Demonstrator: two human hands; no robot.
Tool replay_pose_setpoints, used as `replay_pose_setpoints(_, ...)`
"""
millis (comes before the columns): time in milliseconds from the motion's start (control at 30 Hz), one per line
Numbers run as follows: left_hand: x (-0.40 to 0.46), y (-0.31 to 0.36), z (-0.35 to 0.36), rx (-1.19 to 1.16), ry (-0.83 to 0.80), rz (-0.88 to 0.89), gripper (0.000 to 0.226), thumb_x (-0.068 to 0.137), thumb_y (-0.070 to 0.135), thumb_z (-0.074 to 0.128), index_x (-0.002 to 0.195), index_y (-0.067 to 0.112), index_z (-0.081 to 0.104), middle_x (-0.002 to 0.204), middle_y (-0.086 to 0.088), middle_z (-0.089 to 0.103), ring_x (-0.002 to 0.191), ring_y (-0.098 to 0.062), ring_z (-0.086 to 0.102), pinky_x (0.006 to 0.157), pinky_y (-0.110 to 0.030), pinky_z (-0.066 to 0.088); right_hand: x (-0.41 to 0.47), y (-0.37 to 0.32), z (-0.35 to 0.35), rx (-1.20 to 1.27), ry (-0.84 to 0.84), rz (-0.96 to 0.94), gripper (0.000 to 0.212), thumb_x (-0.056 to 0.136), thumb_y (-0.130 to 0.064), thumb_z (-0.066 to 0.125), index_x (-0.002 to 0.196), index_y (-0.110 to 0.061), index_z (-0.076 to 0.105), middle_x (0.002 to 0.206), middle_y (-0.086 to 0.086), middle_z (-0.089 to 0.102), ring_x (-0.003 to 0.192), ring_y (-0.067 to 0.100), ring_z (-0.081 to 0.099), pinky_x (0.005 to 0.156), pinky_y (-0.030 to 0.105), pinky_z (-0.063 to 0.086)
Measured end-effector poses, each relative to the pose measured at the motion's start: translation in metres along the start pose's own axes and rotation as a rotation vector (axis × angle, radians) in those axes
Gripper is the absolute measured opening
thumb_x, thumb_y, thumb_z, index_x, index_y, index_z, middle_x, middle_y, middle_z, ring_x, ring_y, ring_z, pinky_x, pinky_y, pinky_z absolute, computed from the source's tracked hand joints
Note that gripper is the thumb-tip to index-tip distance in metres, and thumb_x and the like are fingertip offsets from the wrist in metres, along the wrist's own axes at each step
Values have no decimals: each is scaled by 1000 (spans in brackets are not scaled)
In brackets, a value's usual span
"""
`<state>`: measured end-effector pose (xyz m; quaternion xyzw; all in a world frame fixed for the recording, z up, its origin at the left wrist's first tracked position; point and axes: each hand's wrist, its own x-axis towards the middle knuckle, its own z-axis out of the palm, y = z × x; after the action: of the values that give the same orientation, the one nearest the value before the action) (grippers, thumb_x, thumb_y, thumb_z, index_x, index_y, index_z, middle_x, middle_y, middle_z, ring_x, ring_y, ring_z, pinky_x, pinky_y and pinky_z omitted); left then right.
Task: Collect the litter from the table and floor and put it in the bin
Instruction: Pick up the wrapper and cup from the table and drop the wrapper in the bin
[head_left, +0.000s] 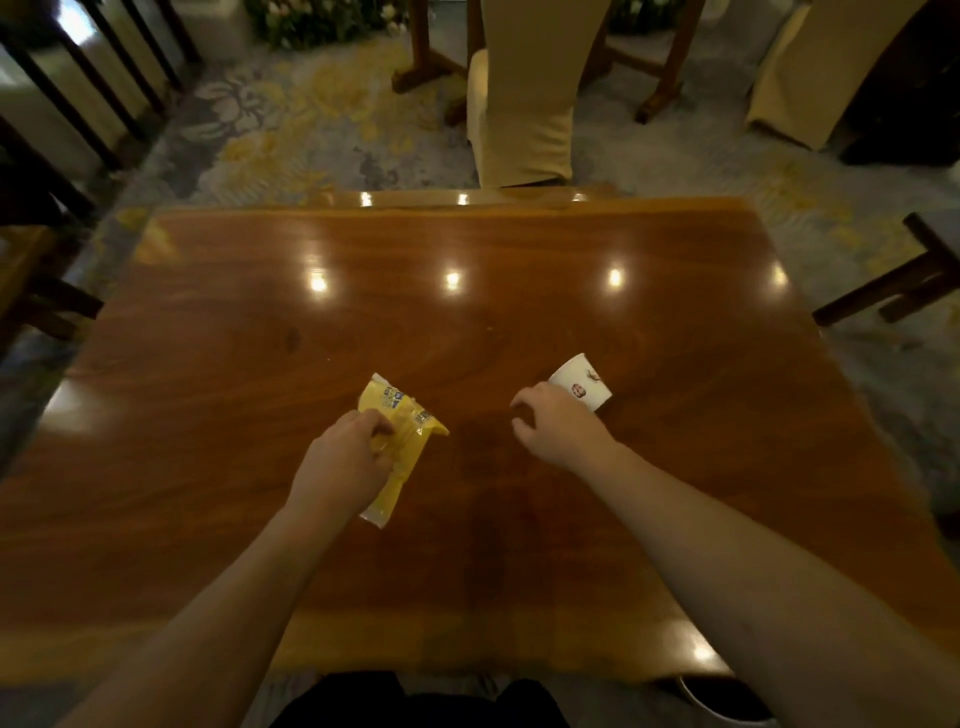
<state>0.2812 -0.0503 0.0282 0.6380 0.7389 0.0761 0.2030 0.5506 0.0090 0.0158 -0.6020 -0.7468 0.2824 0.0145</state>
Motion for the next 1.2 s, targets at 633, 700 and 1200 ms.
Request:
replay_pose_setpoints(633, -28, 23, -23, -47, 72, -104, 39, 88, 16, 63, 124, 28, 56, 124, 5, 59, 89, -9, 53, 60, -21, 41, 35, 54, -6, -222, 50, 238, 82, 82, -25, 76, 147, -22, 26, 140, 15, 41, 124, 37, 47, 90, 48, 51)
replay_pose_setpoints(700, -39, 15, -24, -61, 87, -103, 39, 87, 16, 64, 123, 28, 57, 123, 5, 59, 89, -10, 53, 63, -22, 43, 25, 44, -2, -230, 45, 203, 82, 81, -25, 77, 146, -23, 28, 139, 14, 42, 124, 36, 47, 89, 48, 51)
replay_pose_setpoints(1200, -205, -53, -17, -176, 101, 43, 45, 82, 22, 73, 123, 31, 56, 119, 8, 62, 91, -11, 57, 69, -25, 48, -222, -72, 64, -214, 188, -32, 82, 78, -32, 75, 144, -33, 27, 135, 3, 44, 117, 24, 49, 84, 39, 53)
